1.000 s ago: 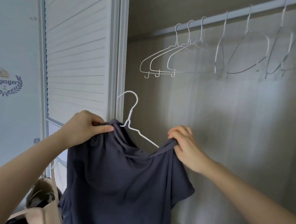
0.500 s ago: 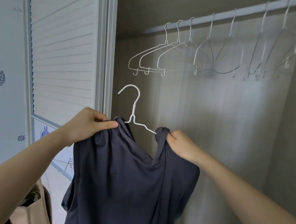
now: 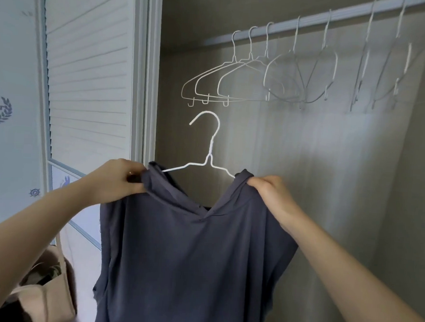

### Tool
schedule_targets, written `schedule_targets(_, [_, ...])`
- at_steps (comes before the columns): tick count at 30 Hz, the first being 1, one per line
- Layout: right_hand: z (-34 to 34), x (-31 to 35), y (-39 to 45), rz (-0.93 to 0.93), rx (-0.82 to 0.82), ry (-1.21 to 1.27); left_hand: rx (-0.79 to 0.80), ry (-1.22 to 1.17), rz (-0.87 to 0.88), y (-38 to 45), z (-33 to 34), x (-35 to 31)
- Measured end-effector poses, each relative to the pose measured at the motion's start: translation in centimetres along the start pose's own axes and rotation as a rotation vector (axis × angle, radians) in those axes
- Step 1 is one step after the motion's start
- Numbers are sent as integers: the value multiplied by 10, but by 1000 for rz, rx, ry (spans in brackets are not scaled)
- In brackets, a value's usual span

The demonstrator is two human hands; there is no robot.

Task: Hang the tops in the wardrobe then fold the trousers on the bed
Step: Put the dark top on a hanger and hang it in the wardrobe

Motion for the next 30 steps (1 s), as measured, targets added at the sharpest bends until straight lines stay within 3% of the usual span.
schedule_targets(4, [-3,4,-2,-68,10,8,-22,-77,58,3,13,-17])
schedule_targets(8, [-14,4,-2,-151,19,-217,-122,-193,4,3,14,-1])
schedule_targets(13, [-28,15,-19,-40,192,-252,-144,-311,13,9,13,17])
schedule_targets(19, [-40,43,-53,185,248,-190,-68,-391,199,35,22,-8])
schedule_targets(24, [-54,66,-91,290,-14,38,-51,-374,413,54,40,-56])
schedule_targets(30, [-89,113,-127,335,-331,-427,35,-365,494,86,70,-122])
Point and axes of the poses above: each hand's wrist, its own y-axis towards the middle knuckle, its own z-axis out of the palm, x = y × z, the point moved 1 cm from there along y, towards the middle knuckle, and after that the axes turned 2 degrees about -x, right-handed, at the moved point
